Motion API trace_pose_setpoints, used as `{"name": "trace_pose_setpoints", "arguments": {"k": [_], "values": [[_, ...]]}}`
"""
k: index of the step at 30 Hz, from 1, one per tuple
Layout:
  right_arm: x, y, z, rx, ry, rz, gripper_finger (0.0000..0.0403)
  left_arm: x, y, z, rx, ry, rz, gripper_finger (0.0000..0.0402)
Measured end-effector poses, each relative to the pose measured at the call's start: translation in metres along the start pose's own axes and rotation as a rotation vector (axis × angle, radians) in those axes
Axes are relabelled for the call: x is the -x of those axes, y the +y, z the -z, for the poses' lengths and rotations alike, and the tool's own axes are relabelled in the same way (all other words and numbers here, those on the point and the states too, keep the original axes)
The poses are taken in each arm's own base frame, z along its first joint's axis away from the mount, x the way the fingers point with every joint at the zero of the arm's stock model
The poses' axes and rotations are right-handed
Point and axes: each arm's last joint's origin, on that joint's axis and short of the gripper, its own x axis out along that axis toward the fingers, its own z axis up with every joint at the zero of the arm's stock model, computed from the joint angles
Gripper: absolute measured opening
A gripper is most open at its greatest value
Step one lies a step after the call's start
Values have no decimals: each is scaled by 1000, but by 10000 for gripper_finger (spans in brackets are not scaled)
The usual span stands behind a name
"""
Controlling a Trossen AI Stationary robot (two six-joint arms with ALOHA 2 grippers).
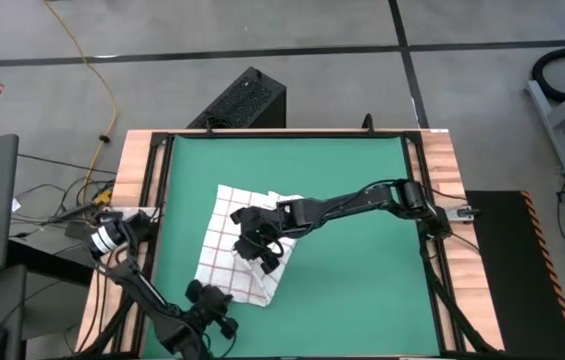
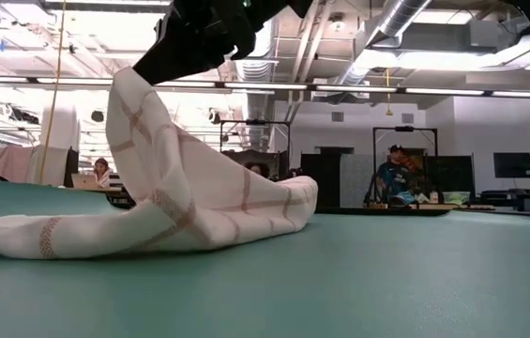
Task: Roll towel into tight, uniform cylinder
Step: Roll the white towel
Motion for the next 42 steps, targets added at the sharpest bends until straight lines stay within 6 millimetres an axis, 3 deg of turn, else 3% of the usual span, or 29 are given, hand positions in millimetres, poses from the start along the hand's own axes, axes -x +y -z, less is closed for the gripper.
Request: {"name": "trace_pose_setpoints", "arguments": {"k": [11,18,26,37,42], "values": [[-10,15,-17,97,-127,11,0,-10,-1,1,5,6,-17,0],[-36,19,-17,159,-222,57,0,-10,-3,2,15,13,-2,0],[-59,18,-14,211,-215,49,0,-10,-4,3,-7,22,5,0],[-59,21,-15,224,-258,-33,1,-11,-4,2,-31,23,9,0],[-64,25,-19,312,-301,-10,1,-11,-5,2,-32,23,12,0]]}}
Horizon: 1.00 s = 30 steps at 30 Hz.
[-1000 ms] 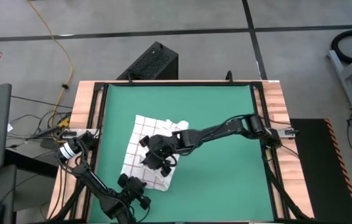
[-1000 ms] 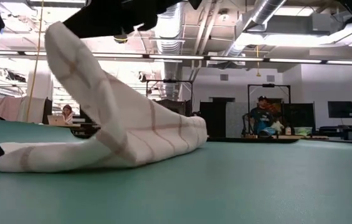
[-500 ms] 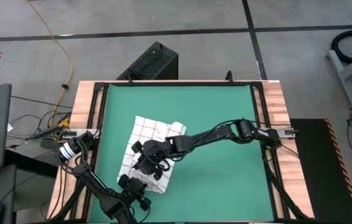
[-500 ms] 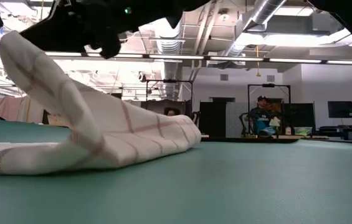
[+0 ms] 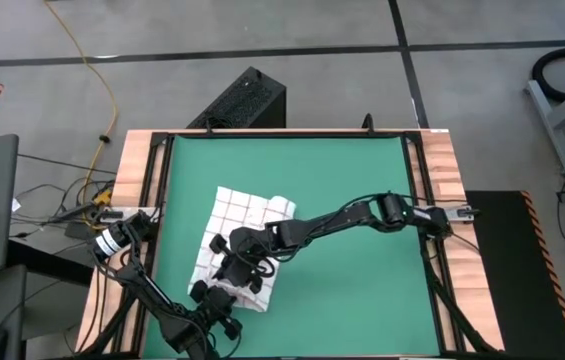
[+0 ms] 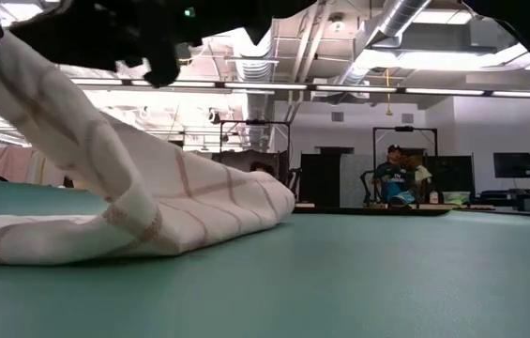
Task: Roll towel into tight, uniform cylinder
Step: Roll the white towel
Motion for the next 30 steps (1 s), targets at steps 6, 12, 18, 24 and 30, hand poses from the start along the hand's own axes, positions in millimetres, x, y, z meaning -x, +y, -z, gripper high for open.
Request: {"name": "trace_pose_setpoints", "arguments": {"k": [6,12,18,24,30], "values": [[0,-1,-2,18,-15,-14,1,0,-1,0,4,2,4,0],[-5,-5,9,21,-32,-1,1,0,-2,0,-1,3,15,0],[-16,2,24,1,1,-16,0,-1,-5,0,-2,15,35,0],[-30,14,35,-15,0,-27,0,-1,-7,0,-30,24,49,0],[-32,21,31,-11,-5,-38,11,-1,-7,0,-31,25,49,0]]}}
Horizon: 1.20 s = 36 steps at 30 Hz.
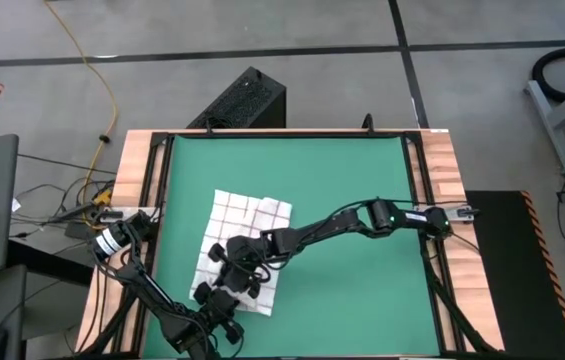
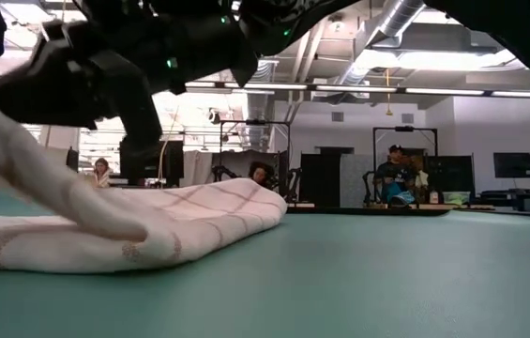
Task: Roll towel into tight, uniform cylinder
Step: Roll the white towel
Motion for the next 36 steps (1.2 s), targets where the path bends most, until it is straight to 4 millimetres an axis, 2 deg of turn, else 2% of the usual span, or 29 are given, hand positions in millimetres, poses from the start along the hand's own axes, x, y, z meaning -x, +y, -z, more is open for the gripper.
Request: {"name": "trace_pose_setpoints", "arguments": {"k": [7,17,21,25,27,32,36], "values": [[1,-4,-3,-14,-31,40,69,0,-1,0,9,0,10,0],[0,2,-8,-92,0,23,214,0,-2,0,20,0,20,0],[11,-4,-23,-75,101,137,246,4,-5,-4,33,5,47,0],[46,-28,-50,-16,189,251,248,10,-7,-9,37,-1,66,0],[71,-39,-63,-28,252,270,246,10,-8,-11,49,-24,72,0],[143,-61,-91,-221,319,247,239,2,-14,-21,106,-41,103,0],[190,-60,-105,-360,383,151,233,-14,-25,-39,61,-7,164,0]]}}
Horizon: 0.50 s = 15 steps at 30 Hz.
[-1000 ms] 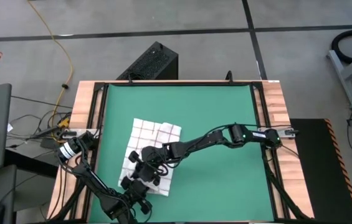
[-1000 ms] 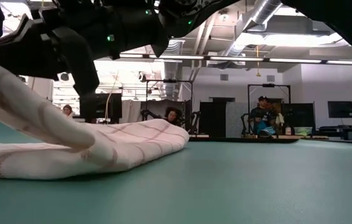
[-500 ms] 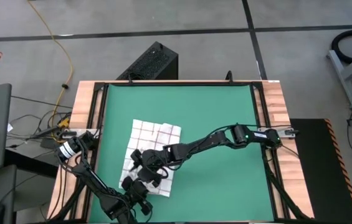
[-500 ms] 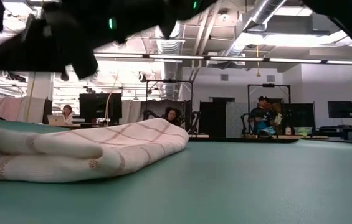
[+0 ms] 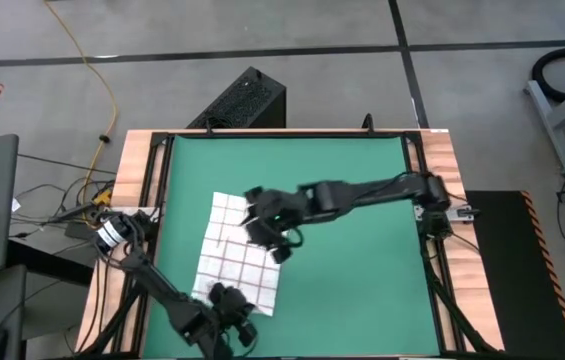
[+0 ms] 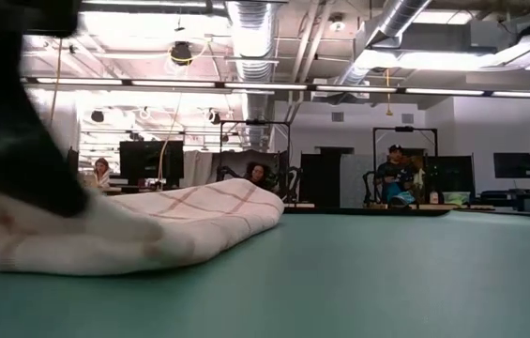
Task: Roll towel into tight, uniform cylinder
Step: Roll the white towel
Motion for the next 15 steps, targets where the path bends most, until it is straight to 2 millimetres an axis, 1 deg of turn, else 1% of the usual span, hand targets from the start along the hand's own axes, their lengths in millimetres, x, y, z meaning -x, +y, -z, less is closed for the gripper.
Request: {"name": "trace_pose_setpoints", "arguments": {"k": [4,6,7,9,11,13,15], "values": [[43,8,3,-50,87,-63,226,-19,-7,-25,-116,61,87,0],[64,16,4,-71,127,-96,222,-23,-7,-38,-183,143,130,0],[72,21,4,-80,145,-114,221,-22,-7,-47,-216,198,165,0],[86,33,6,-96,176,-161,218,-11,-8,-68,-302,315,272,0],[96,47,9,-115,199,-212,215,6,-8,-92,-355,381,388,0],[107,62,11,-132,200,-246,213,31,-5,-118,-390,378,456,0],[116,76,16,-162,204,-259,210,62,4,-145,-379,325,468,0]]}}
